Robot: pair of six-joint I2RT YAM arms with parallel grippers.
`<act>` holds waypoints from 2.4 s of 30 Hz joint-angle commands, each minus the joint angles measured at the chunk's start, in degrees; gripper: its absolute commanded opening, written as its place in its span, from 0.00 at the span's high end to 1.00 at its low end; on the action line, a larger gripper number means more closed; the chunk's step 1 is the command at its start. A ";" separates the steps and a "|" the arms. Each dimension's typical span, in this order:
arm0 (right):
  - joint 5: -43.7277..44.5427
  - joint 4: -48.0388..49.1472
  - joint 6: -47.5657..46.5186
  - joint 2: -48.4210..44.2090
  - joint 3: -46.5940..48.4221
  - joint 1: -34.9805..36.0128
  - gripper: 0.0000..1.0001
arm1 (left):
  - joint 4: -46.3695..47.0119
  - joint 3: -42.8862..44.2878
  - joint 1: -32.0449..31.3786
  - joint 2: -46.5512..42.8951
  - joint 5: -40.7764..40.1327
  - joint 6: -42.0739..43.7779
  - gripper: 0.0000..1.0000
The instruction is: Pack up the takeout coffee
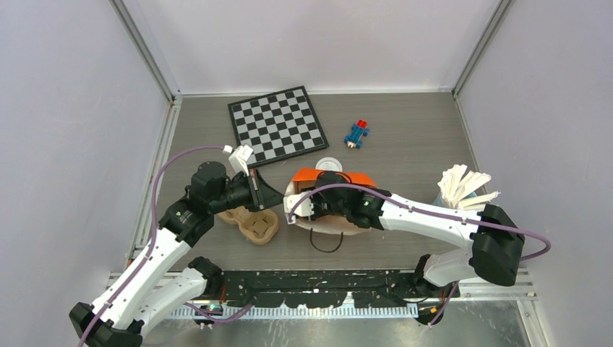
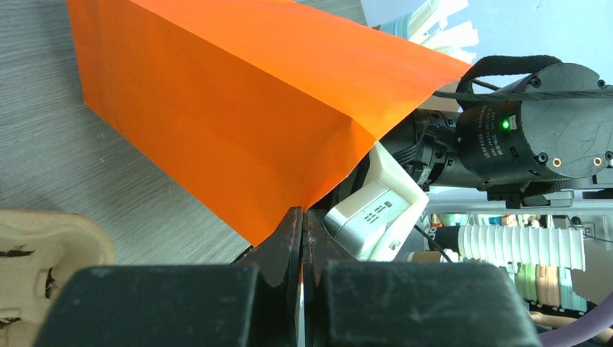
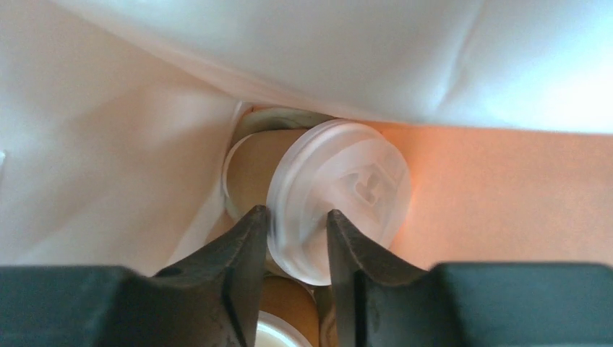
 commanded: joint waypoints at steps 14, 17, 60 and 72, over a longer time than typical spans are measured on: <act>-4.25 -5.07 1.45 -1.33 1.72 0.85 0.92 | 3.88 0.25 -0.50 -0.93 2.44 -1.18 1.00; -3.01 -4.24 1.80 -1.93 1.91 1.08 0.93 | 3.79 0.01 -0.46 -1.29 1.97 -1.37 1.00; 5.00 -1.02 -9.47 -7.67 -0.20 4.55 0.96 | 1.24 6.24 -0.51 3.02 -0.14 -1.78 1.00; 8.11 -3.02 -5.27 -11.58 2.04 4.63 0.96 | -7.41 15.49 -0.50 11.38 -4.36 1.31 1.00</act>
